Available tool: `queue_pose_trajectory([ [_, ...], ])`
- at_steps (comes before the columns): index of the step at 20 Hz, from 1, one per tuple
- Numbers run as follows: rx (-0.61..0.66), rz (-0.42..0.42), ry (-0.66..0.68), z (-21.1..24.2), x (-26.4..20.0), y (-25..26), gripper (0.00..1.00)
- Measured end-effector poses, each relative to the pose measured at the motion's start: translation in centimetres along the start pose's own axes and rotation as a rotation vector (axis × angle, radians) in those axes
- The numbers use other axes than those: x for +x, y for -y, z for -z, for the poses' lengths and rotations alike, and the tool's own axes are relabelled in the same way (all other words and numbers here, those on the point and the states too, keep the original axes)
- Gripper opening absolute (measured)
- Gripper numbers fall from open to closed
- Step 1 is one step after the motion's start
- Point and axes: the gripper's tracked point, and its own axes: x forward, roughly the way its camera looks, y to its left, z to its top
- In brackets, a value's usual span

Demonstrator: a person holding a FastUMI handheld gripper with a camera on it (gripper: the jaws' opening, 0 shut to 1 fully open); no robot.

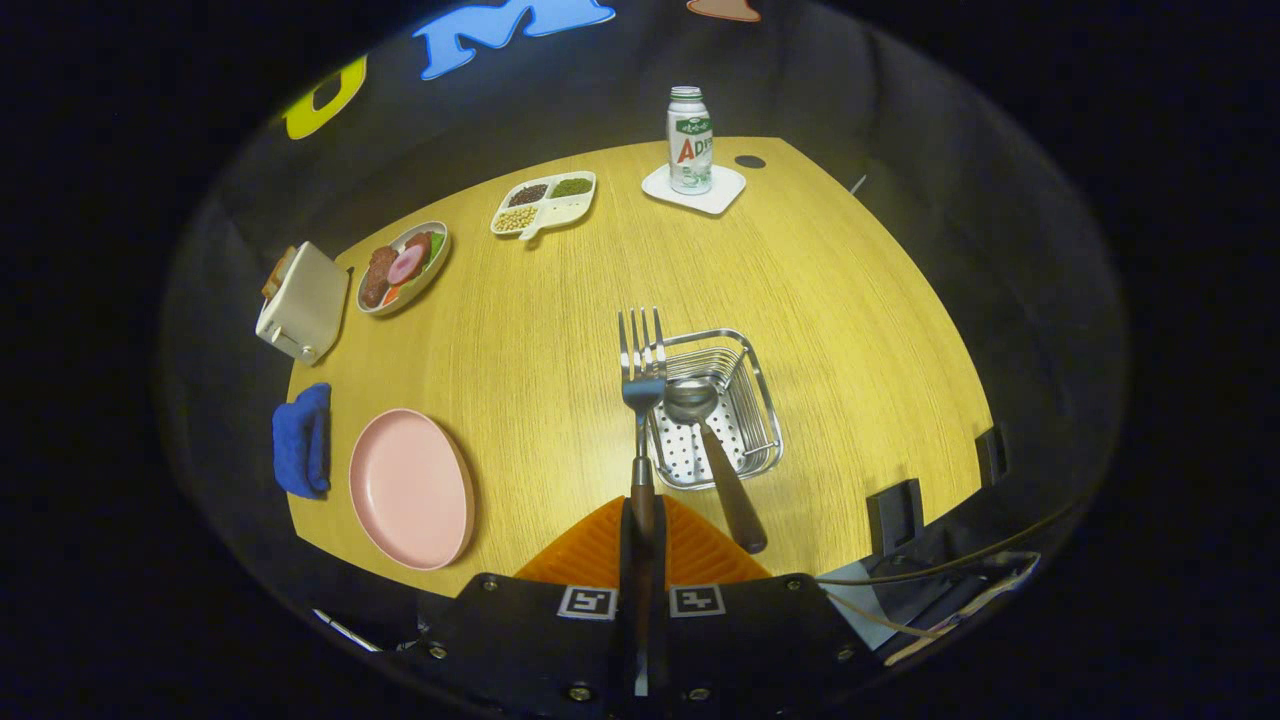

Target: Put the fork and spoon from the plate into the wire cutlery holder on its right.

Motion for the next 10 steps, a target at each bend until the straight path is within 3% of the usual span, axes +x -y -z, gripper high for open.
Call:
queue_pose_trajectory([
  [10,0.008,0.000,-0.121,2.0,0.2,1.5,0.05],
])
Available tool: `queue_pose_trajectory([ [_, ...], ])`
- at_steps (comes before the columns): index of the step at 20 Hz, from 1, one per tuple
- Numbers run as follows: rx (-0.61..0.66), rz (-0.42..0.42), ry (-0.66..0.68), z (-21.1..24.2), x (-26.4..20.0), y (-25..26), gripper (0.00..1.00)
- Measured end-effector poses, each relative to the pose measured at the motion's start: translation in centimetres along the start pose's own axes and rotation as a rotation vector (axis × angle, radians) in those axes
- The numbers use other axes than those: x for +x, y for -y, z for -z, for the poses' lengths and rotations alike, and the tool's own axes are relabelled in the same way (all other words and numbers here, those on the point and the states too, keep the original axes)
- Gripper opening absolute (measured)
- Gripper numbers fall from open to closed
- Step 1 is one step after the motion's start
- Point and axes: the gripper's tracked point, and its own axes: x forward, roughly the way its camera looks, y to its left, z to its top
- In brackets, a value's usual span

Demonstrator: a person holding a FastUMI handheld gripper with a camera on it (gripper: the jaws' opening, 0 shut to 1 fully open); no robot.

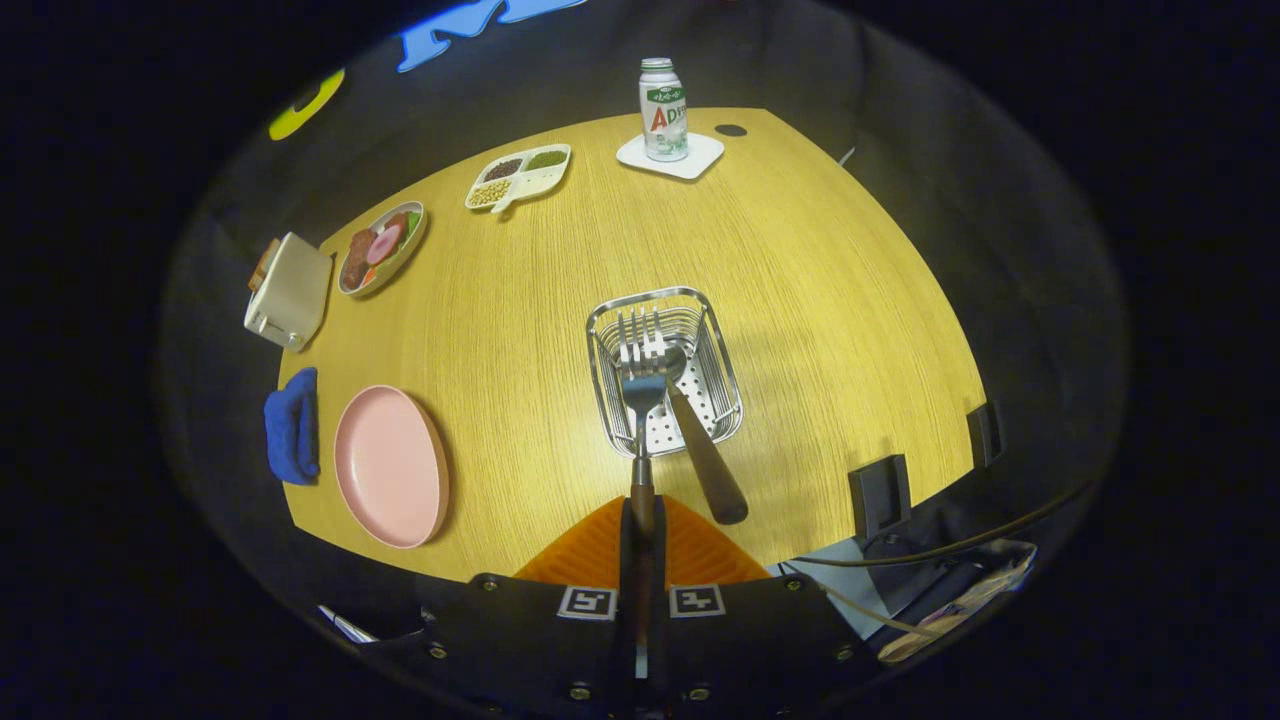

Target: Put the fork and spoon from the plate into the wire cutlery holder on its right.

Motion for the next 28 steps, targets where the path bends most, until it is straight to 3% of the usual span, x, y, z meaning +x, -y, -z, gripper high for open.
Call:
queue_pose_trajectory([
  [12,0.011,-0.008,-0.118,0.2,-0.1,0.0,0.05],
  [28,0.034,-0.019,-0.073,-1.2,-1.1,0.2,0.10],
])
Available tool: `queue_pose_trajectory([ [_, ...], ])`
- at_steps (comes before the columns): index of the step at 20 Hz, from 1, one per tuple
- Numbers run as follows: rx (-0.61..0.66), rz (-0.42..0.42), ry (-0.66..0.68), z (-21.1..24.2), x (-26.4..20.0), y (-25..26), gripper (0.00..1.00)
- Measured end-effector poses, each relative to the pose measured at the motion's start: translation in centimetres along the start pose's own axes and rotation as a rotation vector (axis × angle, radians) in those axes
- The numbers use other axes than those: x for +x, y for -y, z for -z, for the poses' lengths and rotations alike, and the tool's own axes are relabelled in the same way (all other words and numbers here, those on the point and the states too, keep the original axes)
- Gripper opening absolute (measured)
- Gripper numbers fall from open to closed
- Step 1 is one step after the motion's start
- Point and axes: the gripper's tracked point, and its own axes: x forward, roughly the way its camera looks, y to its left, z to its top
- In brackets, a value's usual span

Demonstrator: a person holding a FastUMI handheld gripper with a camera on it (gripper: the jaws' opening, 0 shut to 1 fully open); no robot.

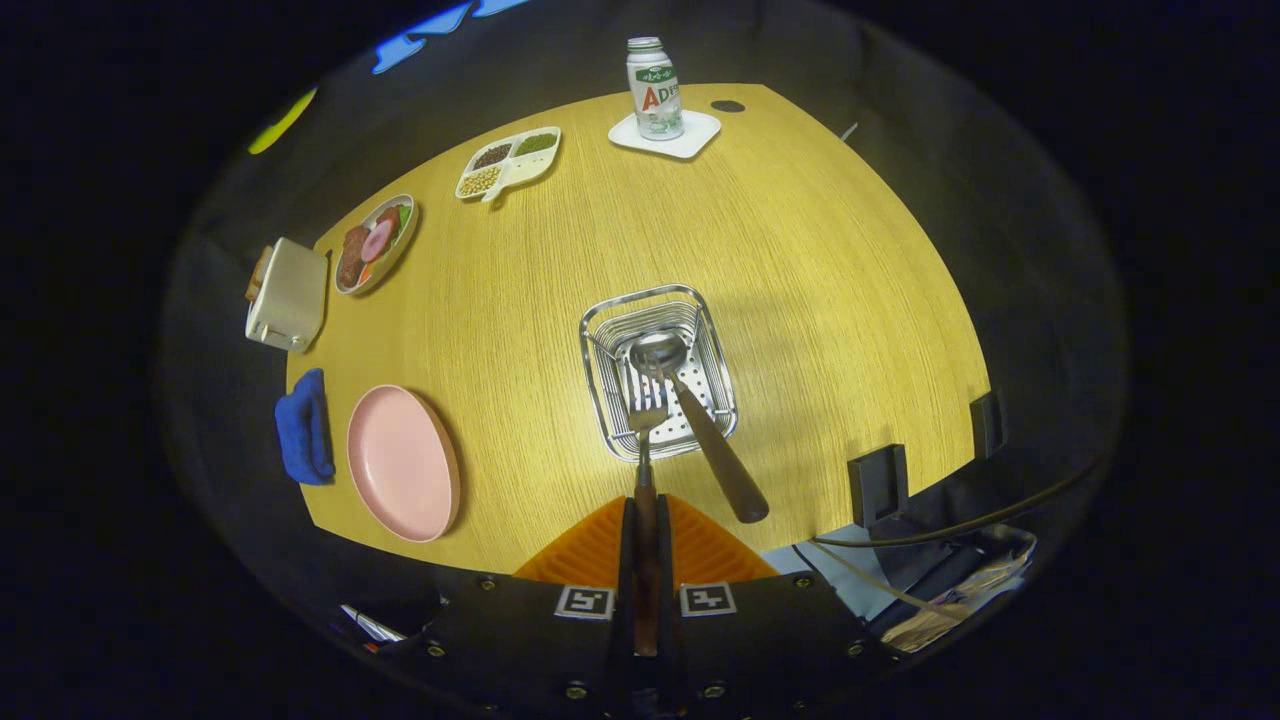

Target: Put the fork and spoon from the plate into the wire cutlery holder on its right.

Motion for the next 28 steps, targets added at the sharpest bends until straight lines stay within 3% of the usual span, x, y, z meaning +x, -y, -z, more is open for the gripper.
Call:
queue_pose_trajectory([
  [20,0.021,-0.015,0.122,-1.9,-2.3,-0.2,0.16],
  [22,0.024,-0.020,0.130,-1.8,-2.4,-0.1,0.41],
  [23,0.024,-0.017,0.135,-1.8,-2.6,0.0,0.45],
  [26,0.039,-0.025,0.154,-1.9,-2.7,0.0,0.45],
  [28,0.044,-0.028,0.164,-1.9,-3.0,0.0,0.53],
])
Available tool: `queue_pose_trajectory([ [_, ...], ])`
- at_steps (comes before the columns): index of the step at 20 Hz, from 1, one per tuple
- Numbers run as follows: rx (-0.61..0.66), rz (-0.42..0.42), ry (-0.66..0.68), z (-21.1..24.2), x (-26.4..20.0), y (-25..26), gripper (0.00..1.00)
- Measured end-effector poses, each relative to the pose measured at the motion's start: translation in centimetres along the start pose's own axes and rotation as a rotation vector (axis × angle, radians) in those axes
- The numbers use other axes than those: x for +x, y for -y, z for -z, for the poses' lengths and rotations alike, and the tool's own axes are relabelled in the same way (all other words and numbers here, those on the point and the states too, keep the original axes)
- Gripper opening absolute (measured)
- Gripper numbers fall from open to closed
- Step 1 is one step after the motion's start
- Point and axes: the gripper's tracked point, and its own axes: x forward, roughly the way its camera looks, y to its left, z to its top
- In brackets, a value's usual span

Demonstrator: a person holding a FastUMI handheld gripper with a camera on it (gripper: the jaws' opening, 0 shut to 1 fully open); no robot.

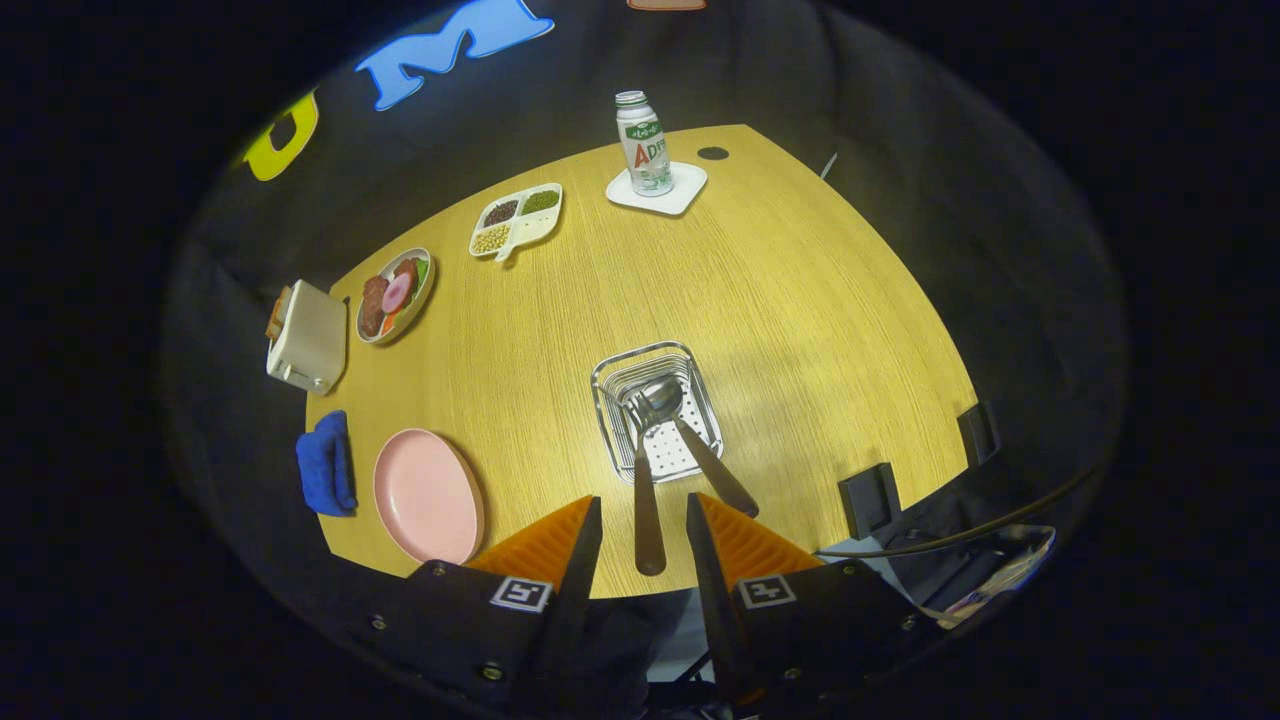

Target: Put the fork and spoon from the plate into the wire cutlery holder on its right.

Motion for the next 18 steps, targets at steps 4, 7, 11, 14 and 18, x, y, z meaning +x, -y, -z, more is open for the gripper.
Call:
queue_pose_trajectory([
  [4,-0.007,-0.010,0.094,-1.6,-1.0,-0.5,0.53],
  [7,-0.014,-0.023,0.188,-3.5,-2.3,-1.2,0.53],
  [11,-0.015,-0.037,0.397,-7.2,-5.2,-2.3,0.53],
  [14,-0.040,-0.029,0.581,-10.1,-8.3,-3.1,0.53],
  [18,-0.103,0.013,0.855,-13.6,-14.6,-4.6,0.53],
])
